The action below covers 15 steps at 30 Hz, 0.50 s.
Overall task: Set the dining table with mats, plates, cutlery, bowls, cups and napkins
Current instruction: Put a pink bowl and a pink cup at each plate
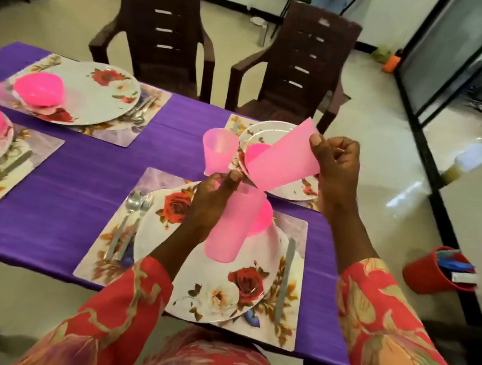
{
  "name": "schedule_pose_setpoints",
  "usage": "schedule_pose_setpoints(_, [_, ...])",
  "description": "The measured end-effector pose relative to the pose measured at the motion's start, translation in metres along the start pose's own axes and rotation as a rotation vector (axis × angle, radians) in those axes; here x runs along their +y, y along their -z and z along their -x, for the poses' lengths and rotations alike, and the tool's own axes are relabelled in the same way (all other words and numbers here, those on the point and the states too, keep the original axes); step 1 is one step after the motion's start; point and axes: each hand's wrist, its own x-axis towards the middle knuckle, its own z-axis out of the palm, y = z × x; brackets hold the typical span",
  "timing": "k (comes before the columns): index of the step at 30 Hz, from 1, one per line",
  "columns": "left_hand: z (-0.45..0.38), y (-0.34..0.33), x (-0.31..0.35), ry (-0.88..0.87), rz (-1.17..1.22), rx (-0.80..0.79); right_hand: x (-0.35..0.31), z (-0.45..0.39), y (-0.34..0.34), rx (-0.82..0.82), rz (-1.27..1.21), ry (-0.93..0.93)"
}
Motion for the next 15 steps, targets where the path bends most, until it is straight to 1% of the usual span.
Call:
schedule_pose_setpoints(3, [0.003, -0.009, 0.0, -0.012, 0.032, 0.024, 0.01, -0.005, 0.027, 0.094, 0.131, 0.039])
schedule_pose_setpoints(5, [0.004, -0.011, 0.0, -0.025, 0.039, 0.037, 0.026, -0.007, 0.041, 0.132, 0.306, 0.05])
schedule_pose_setpoints(8, [0.006, -0.011, 0.001, -0.055, 0.053, 0.048, 0.059, -0.004, 0.053, 0.075, 0.573, 0.01])
schedule_pose_setpoints(10, [0.008, -0.008, 0.001, -0.055, 0.07, 0.06, 0.082, 0.001, 0.057, 0.014, 0.689, -0.019])
schedule_pose_setpoints(15, [0.01, 0.005, -0.004, -0.085, 0.071, 0.091, 0.105, 0.007, 0.057, -0.061, 0.798, -0.032])
